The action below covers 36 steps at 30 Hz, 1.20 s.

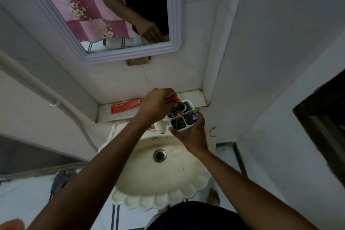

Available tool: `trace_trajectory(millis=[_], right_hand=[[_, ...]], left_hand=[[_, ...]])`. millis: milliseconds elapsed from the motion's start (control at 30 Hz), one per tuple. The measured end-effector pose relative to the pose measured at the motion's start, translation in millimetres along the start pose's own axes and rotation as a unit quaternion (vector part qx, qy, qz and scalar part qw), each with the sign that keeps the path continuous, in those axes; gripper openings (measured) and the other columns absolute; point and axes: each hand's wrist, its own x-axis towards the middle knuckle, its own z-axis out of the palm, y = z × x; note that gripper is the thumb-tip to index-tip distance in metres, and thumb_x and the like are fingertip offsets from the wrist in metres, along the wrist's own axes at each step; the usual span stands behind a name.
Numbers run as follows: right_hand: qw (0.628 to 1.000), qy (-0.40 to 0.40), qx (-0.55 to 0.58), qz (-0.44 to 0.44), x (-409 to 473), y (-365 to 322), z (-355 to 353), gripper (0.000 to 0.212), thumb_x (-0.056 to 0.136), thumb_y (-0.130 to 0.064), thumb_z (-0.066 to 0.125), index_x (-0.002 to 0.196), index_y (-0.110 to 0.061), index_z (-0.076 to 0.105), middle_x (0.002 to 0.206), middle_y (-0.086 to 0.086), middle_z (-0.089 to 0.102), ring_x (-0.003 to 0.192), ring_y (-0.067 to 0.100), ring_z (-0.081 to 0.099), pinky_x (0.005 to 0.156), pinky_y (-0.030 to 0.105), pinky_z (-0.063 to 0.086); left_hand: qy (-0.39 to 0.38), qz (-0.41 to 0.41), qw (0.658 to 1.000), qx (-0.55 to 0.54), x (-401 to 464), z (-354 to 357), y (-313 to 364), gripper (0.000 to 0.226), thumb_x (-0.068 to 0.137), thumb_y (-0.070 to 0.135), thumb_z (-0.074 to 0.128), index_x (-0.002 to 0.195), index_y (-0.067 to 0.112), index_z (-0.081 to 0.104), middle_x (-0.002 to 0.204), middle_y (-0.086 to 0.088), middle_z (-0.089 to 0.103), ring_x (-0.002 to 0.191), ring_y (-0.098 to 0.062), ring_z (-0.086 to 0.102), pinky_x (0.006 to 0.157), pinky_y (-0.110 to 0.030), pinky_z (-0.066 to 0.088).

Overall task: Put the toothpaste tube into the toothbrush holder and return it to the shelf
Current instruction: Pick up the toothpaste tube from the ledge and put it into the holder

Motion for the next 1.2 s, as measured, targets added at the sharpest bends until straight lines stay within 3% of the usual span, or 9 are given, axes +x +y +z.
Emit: trace_trajectory(millis=[100, 233, 433, 633, 767, 967, 1067, 1200], right_hand=[[1.000, -0.002, 0.000, 0.003, -0.7, 0.2, -0.9, 0.141, 0.061, -0.073, 0.099, 0.168, -0.032, 0.016, 0.163, 0.002, 0.045, 0.145, 0.022, 0.057, 0.112, 0.038, 0.059], [1.000, 0.001, -0.004, 0.007, -0.2, -0.4, -0.1, 0.141, 0.059, -0.077, 0.098, 0.167, -0.031, 0.020, 0.161, 0.001, 0.048, 0.144, 0.022, 0.059, 0.111, 0.039, 0.060], [1.000, 0.025, 0.002, 0.010, 0.7, -4.2, -0.7, 0.139, 0.056, -0.077, 0.099, 0.166, -0.029, 0.028, 0.155, -0.005, 0.054, 0.141, 0.019, 0.060, 0.112, 0.045, 0.059], [0.999, 0.040, -0.010, 0.028, -3.9, -7.4, 3.0, 0.133, 0.059, -0.079, 0.096, 0.165, -0.037, 0.030, 0.155, -0.010, 0.054, 0.140, 0.016, 0.060, 0.111, 0.047, 0.058], [0.997, 0.060, -0.016, 0.035, -5.8, -10.5, 8.6, 0.130, 0.063, -0.071, 0.099, 0.166, -0.037, 0.028, 0.158, -0.008, 0.053, 0.143, 0.018, 0.058, 0.113, 0.047, 0.056], [0.995, 0.090, -0.033, 0.042, -6.5, -10.9, 11.9, 0.128, 0.063, -0.068, 0.102, 0.164, -0.036, 0.030, 0.157, -0.008, 0.056, 0.141, 0.020, 0.062, 0.109, 0.050, 0.060], [0.994, 0.092, -0.038, 0.051, -7.7, -8.9, 11.9, 0.131, 0.059, -0.075, 0.100, 0.163, -0.037, 0.030, 0.157, -0.008, 0.056, 0.141, 0.020, 0.062, 0.109, 0.051, 0.061], [0.994, 0.080, -0.052, 0.059, -8.5, -10.9, 13.5, 0.135, 0.057, -0.077, 0.099, 0.164, -0.038, 0.027, 0.160, -0.008, 0.054, 0.143, 0.019, 0.060, 0.108, 0.049, 0.061]], left_hand=[[0.015, 0.012, 1.000, -0.019, 0.9, 7.8, 1.7, 0.029, 0.092, 0.024, 0.077, 0.121, 0.022, 0.075, 0.102, -0.005, 0.080, 0.090, -0.025, 0.074, 0.078, -0.039, 0.060], [0.054, 0.023, 0.996, -0.061, -0.6, 7.6, -3.8, 0.038, 0.097, 0.031, 0.076, 0.134, 0.024, 0.069, 0.124, 0.004, 0.076, 0.097, -0.013, 0.075, 0.082, -0.032, 0.059], [0.133, -0.054, 0.973, -0.183, -7.1, -5.9, -37.1, 0.017, 0.099, 0.036, 0.075, 0.108, 0.021, 0.077, 0.096, 0.018, 0.074, 0.086, 0.006, 0.070, 0.072, -0.009, 0.053], [0.165, -0.167, 0.951, -0.200, -27.7, 9.3, -111.5, 0.018, 0.100, 0.034, 0.073, 0.104, 0.017, 0.076, 0.090, 0.008, 0.077, 0.084, -0.007, 0.072, 0.074, -0.025, 0.058], [0.131, -0.227, 0.955, -0.137, -31.6, 31.3, -160.8, 0.021, 0.100, 0.034, 0.072, 0.108, 0.015, 0.077, 0.089, 0.008, 0.073, 0.083, -0.015, 0.070, 0.074, -0.028, 0.050], [0.062, -0.218, 0.972, -0.055, -7.5, 54.1, -210.0, 0.026, 0.098, 0.012, 0.063, 0.121, 0.008, 0.073, 0.116, -0.015, 0.076, 0.107, -0.037, 0.072, 0.087, -0.038, 0.055], [0.037, -0.195, 0.980, 0.018, 10.5, 60.3, -220.4, 0.035, 0.096, 0.015, 0.064, 0.131, 0.013, 0.066, 0.123, -0.013, 0.071, 0.111, -0.036, 0.065, 0.090, -0.041, 0.051], [-0.056, -0.186, 0.968, 0.156, 23.6, 67.8, -236.9, 0.049, 0.096, 0.026, 0.064, 0.144, 0.019, 0.057, 0.135, -0.009, 0.063, 0.121, -0.034, 0.057, 0.097, -0.046, 0.047]])
